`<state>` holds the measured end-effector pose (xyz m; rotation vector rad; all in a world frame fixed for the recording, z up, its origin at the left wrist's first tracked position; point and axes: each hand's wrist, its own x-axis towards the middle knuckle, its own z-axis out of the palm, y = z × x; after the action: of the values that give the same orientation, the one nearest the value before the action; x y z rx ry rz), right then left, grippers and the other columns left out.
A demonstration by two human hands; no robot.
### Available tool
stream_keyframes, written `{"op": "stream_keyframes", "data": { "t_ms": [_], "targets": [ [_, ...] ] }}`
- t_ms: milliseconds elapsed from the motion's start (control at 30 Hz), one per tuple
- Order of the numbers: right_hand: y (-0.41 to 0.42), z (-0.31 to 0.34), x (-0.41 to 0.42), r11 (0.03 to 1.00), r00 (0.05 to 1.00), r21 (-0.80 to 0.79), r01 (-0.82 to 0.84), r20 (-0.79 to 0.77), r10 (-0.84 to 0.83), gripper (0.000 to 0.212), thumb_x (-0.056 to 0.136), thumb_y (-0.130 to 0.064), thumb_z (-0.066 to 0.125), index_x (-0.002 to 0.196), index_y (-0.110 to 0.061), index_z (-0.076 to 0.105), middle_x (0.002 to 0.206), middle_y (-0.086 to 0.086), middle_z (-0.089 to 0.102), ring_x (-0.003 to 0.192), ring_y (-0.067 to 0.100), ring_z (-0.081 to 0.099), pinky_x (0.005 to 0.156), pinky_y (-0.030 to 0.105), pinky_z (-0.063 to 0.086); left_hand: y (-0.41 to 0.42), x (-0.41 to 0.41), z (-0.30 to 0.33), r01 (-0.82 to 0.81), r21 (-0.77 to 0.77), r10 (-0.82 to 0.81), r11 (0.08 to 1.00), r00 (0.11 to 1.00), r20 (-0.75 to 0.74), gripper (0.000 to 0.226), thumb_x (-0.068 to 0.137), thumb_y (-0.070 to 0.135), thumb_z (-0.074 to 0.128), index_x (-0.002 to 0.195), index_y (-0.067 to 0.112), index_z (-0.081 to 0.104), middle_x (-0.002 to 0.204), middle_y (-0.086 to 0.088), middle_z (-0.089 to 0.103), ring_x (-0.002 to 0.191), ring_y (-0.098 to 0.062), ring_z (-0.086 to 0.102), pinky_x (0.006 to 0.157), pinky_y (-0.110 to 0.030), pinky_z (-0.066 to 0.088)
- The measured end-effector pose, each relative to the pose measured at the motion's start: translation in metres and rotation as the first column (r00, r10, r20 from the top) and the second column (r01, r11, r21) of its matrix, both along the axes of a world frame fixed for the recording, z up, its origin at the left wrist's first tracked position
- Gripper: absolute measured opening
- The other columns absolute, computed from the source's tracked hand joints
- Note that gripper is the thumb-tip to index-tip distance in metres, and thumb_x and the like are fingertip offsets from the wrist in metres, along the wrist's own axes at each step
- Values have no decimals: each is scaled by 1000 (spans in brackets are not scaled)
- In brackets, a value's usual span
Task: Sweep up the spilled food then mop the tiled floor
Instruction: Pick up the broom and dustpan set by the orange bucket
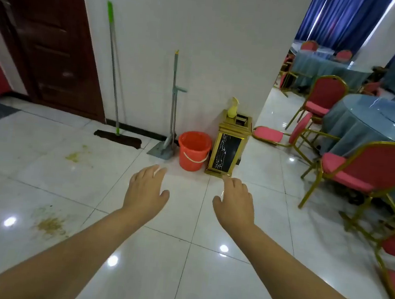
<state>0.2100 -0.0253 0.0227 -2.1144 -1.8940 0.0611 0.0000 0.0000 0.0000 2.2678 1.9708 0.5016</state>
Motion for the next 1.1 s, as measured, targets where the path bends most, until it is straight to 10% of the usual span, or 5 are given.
{"op": "stream_keyframes", "data": {
  "t_ms": [1100],
  "targets": [
    [523,-70,-3,968,962,-217,-125,-264,65,51,89,-20,60,138,-24,47,138,-3,47,121,16,52,96,28,46,490,-29,-60,-134,-292,214,947,940,264,59,92,25,53,146,13,33,149,-6,34,135,-23,34,107,-36,34]
  ]
}}
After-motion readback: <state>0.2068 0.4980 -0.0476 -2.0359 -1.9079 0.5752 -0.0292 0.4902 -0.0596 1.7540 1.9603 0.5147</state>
